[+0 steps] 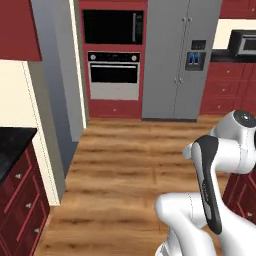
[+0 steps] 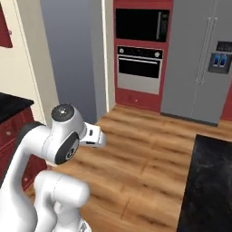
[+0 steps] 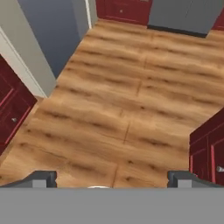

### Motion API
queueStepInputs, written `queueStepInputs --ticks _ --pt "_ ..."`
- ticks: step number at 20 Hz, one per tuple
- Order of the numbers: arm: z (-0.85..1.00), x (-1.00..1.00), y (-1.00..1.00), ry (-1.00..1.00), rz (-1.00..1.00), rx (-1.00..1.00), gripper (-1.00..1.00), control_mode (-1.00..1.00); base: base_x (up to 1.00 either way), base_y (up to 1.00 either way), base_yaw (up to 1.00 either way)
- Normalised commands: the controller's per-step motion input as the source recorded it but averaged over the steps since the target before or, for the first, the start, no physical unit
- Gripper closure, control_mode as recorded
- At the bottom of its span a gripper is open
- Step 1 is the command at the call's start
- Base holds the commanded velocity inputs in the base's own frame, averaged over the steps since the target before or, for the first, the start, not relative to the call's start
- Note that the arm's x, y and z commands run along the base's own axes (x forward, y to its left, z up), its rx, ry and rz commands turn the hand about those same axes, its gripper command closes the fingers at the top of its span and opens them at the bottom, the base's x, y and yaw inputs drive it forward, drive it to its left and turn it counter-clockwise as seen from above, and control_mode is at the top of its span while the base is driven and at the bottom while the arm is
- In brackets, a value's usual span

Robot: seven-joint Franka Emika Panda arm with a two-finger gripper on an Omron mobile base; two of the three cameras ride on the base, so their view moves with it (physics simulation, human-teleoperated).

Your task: Pick the mushrooms from the cabinet and place them in one bowl. Pick the carrot from the sink and place it in the other bowl.

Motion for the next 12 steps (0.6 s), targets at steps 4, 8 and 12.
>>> queueStepInputs --ticks 4,8,12 --pt "0.00 0.00 0.00 0.00 0.00 0.00 -1.00 1.00 0.00 0.00 0.50" --pt "0.00 0.00 0.00 0.00 0.00 0.00 -1.00 1.00 0.00 0.00 0.50" --pt "0.00 0.00 0.00 0.00 0.00 0.00 -1.00 1.00 0.00 0.00 0.50"
